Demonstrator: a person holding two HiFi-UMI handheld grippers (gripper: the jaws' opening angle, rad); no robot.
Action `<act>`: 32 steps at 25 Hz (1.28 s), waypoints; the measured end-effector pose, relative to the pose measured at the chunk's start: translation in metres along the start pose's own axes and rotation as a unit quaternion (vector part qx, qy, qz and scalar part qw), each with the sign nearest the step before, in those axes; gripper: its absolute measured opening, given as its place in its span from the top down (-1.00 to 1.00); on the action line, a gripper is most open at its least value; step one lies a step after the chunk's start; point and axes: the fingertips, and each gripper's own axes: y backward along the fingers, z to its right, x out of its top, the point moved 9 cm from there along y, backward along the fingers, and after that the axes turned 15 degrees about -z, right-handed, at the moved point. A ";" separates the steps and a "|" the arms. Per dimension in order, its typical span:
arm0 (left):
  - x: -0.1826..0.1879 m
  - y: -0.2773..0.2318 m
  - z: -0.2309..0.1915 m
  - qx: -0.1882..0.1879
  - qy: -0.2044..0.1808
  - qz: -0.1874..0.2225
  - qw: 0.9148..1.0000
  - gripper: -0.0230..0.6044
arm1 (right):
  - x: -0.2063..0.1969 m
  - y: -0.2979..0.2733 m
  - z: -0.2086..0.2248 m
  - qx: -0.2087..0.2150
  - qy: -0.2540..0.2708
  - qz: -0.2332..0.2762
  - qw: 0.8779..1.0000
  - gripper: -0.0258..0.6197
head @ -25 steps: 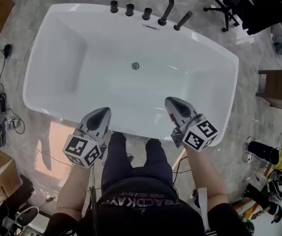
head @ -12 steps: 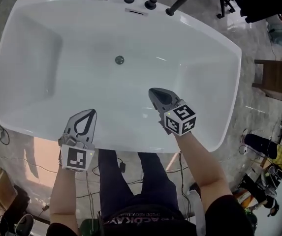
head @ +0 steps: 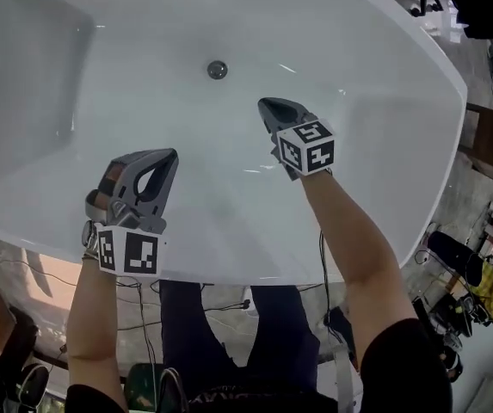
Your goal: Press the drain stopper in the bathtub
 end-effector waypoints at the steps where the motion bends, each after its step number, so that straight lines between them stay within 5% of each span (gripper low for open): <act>1: -0.001 -0.006 0.001 -0.002 0.000 -0.001 1.000 0.90 | 0.003 -0.013 0.006 -0.003 0.010 -0.009 1.000 0.89; 6: -0.006 -0.026 0.002 -0.019 0.055 0.006 0.998 0.90 | 0.020 -0.069 0.035 -0.023 0.031 -0.038 0.999 0.89; 14: 0.034 -0.026 -0.003 -0.052 0.090 -0.013 0.995 0.90 | 0.052 -0.108 0.069 -0.033 0.085 -0.064 0.994 0.89; 22: -0.005 -0.046 -0.003 -0.100 0.142 -0.073 0.982 0.90 | 0.041 -0.204 0.075 -0.026 0.094 -0.116 0.988 0.89; 32: -0.025 -0.052 0.001 -0.121 0.120 -0.105 0.980 0.90 | 0.041 -0.272 0.077 -0.030 0.109 -0.159 0.981 0.89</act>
